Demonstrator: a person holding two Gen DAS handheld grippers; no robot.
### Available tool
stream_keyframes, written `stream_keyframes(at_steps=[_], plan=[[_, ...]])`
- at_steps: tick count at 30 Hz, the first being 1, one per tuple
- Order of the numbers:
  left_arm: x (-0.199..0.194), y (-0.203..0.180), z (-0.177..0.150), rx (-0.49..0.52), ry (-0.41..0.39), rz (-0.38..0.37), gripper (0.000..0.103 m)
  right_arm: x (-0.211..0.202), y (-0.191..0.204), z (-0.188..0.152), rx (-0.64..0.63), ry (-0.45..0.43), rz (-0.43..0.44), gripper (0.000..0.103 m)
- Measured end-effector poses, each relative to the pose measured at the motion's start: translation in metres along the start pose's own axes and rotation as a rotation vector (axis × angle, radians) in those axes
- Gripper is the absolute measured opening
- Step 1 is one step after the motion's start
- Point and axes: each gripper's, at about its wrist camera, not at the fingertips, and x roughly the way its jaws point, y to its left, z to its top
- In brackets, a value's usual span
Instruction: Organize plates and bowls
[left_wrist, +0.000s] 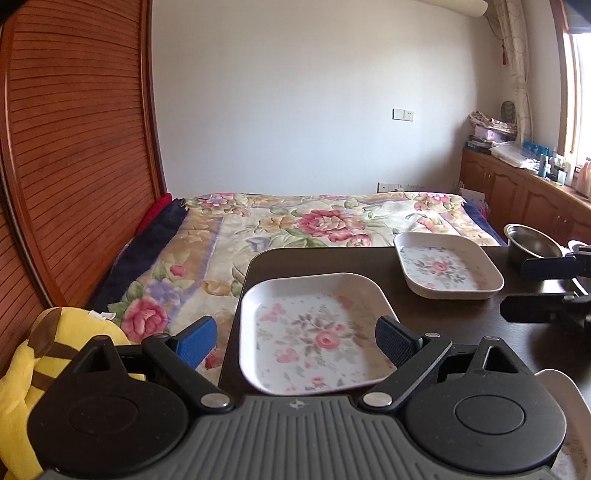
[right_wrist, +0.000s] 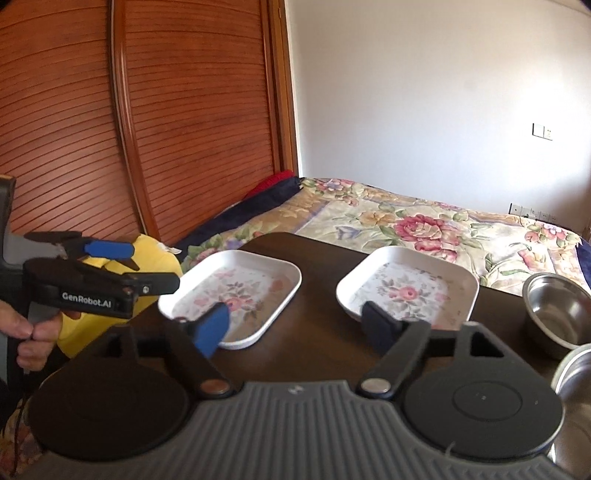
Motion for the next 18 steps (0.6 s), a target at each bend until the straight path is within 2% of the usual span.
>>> stream_keyframes(at_steps=[5,10,16,18], plan=[[0.016,0.01,0.004,0.016,0.007,-0.027,0.094,0.016,-0.003,0.007,0.044,0.041,0.008,0.082],[0.03,0.019,0.004,0.035,0.026,-0.05,0.091,0.035,0.002,0.011,0.037,0.067,0.001,0.082],[0.044,0.033,0.006,0.02,0.06,-0.08,0.076,0.058,0.007,0.013,0.046,0.118,0.022,0.08],[0.05,0.037,0.005,0.012,0.072,-0.09,0.067,0.064,0.009,0.014,0.038,0.132,0.027,0.075]])
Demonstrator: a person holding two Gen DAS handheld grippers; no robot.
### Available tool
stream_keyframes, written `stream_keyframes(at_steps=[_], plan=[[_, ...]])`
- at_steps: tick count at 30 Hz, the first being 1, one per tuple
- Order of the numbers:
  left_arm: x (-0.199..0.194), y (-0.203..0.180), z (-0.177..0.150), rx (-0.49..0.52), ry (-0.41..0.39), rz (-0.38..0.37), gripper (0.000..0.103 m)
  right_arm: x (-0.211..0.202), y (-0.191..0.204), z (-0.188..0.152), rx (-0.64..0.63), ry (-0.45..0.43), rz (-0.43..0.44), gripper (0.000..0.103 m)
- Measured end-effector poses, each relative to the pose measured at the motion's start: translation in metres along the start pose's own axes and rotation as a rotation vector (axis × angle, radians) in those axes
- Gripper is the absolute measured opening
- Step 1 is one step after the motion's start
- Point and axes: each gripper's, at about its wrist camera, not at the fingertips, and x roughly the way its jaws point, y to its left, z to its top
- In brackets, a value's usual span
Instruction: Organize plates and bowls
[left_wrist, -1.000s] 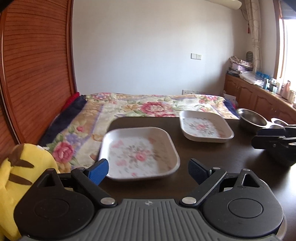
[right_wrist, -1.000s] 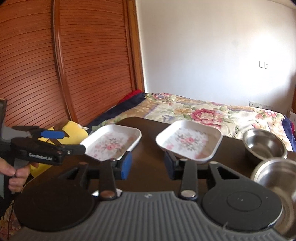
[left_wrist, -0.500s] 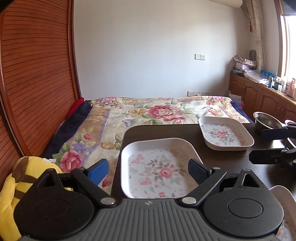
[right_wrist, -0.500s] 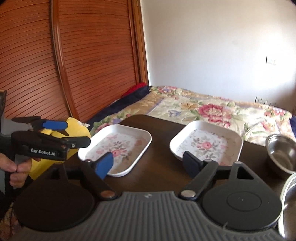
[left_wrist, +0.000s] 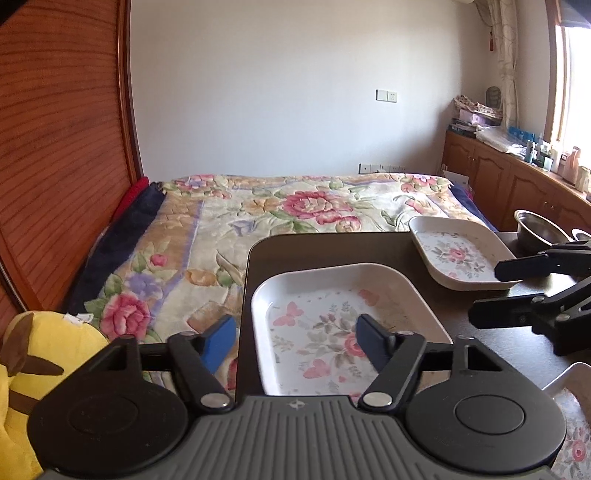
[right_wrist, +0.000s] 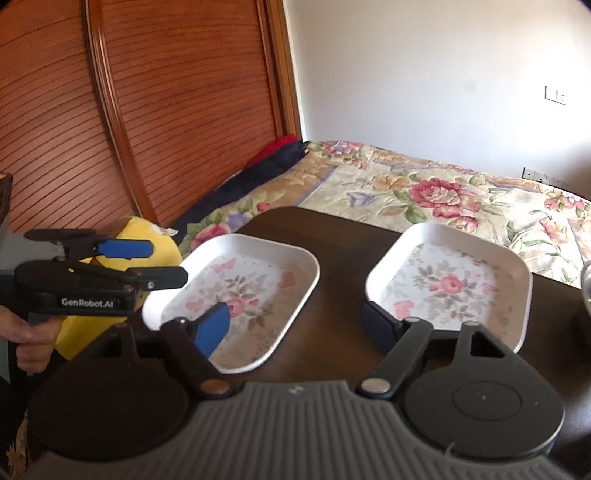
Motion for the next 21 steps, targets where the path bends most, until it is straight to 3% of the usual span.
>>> stream_keyframes(at_steps=[6,21], plan=[[0.016,0.011,-0.004,-0.019,0.043,-0.014,0.048,0.019,0.0,0.005,0.024,0.057,0.013,0.06],[0.033,0.03,-0.01,-0.093,0.089,-0.029,0.02,0.048,-0.006,0.007,0.051,0.137,0.043,0.037]])
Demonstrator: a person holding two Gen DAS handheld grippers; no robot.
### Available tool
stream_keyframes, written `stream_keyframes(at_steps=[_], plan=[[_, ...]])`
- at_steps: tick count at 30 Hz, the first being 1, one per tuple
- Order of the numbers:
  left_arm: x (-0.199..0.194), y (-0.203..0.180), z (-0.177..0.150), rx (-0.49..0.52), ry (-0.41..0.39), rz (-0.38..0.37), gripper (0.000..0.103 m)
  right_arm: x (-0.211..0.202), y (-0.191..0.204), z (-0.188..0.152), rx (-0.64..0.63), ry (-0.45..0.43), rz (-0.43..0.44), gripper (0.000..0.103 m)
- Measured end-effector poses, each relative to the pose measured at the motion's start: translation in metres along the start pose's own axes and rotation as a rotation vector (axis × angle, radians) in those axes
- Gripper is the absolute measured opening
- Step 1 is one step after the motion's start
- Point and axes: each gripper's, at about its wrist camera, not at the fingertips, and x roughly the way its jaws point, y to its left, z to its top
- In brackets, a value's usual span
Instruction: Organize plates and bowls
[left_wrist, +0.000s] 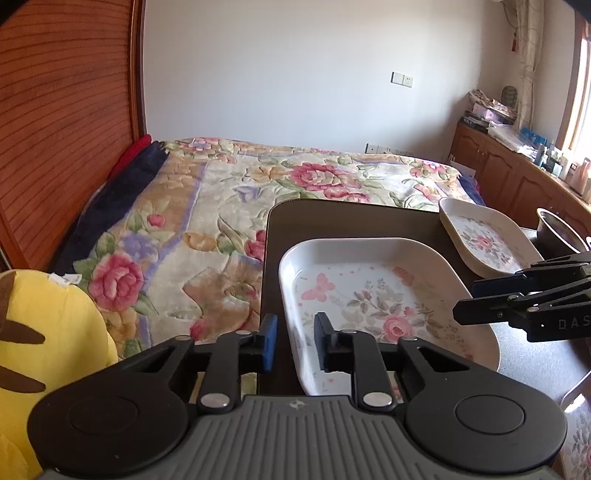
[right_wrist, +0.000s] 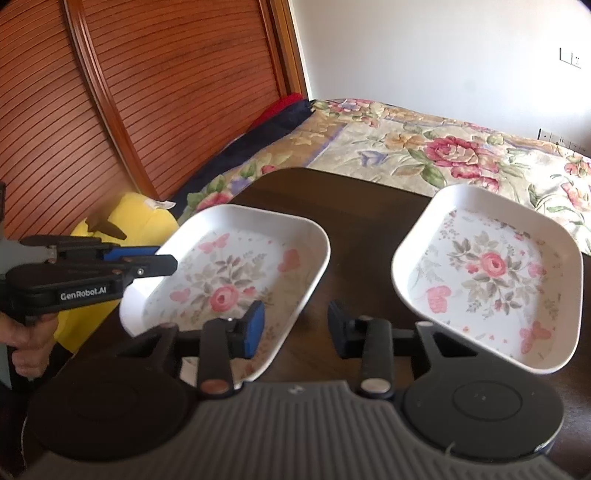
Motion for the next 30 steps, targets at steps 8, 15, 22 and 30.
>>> stream_keyframes(at_steps=[8,15,22,30], plan=[[0.005,0.001,-0.001,-0.022,0.007,-0.008,0.017,0.007,-0.002,0.001,0.018,0.021,0.024,0.029],[0.004,0.0,-0.002,-0.028,0.007,-0.009,0.014,0.008,-0.003,0.002,0.026,0.027,0.039,0.021],[-0.001,-0.001,-0.004,-0.054,0.011,-0.006,0.013,0.004,-0.008,0.002,0.048,0.025,0.044,0.016],[-0.012,-0.006,-0.006,-0.061,0.0,-0.015,0.013,-0.008,-0.015,0.001,0.067,-0.007,0.055,0.01]])
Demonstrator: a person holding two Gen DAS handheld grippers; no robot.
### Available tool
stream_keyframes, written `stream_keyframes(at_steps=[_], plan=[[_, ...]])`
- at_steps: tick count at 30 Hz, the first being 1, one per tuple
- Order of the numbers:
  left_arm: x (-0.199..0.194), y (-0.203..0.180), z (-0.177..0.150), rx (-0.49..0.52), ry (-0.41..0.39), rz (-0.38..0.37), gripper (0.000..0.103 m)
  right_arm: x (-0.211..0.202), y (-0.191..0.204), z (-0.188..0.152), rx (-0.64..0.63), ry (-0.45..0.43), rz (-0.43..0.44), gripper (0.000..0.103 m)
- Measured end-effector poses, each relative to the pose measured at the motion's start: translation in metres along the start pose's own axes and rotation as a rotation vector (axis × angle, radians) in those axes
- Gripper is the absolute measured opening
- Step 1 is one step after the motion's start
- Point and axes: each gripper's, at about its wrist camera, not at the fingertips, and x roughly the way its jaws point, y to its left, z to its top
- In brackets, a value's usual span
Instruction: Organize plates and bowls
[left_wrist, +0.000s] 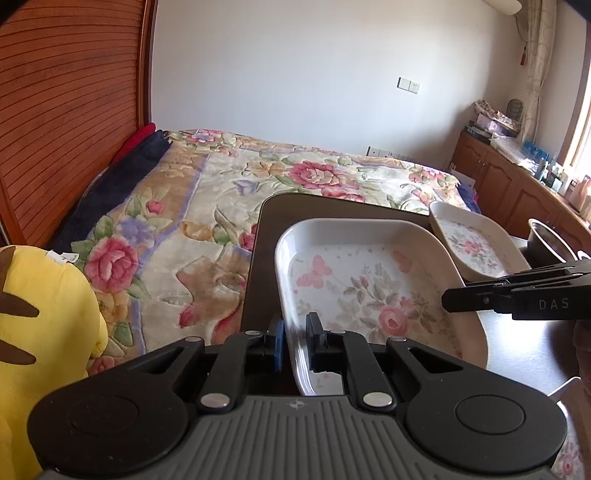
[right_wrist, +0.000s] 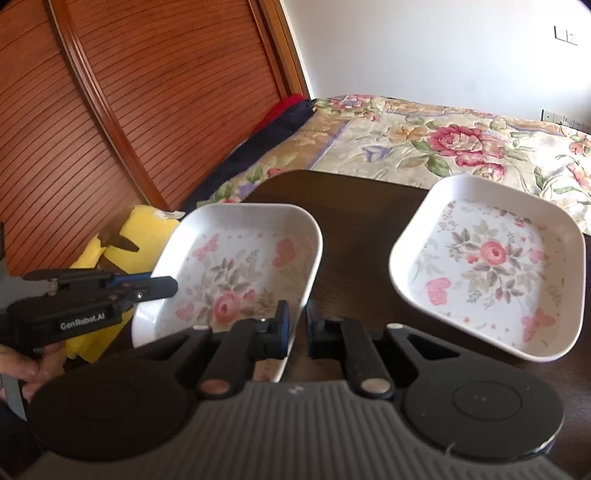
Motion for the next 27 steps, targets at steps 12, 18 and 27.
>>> stream_keyframes(at_steps=[12,18,27], plan=[[-0.028,-0.028,0.002,0.027,-0.043,-0.007,0.013,-0.031,-0.013,-0.005,0.025,-0.062,0.015,0.009],[-0.043,-0.048,0.002,0.047,-0.059,-0.014,0.013,-0.053,-0.02,-0.013,0.031,-0.096,0.015,0.009],[-0.063,-0.086,-0.009,0.082,-0.081,-0.047,0.013,-0.091,-0.037,-0.033,0.051,-0.135,-0.003,0.009]])
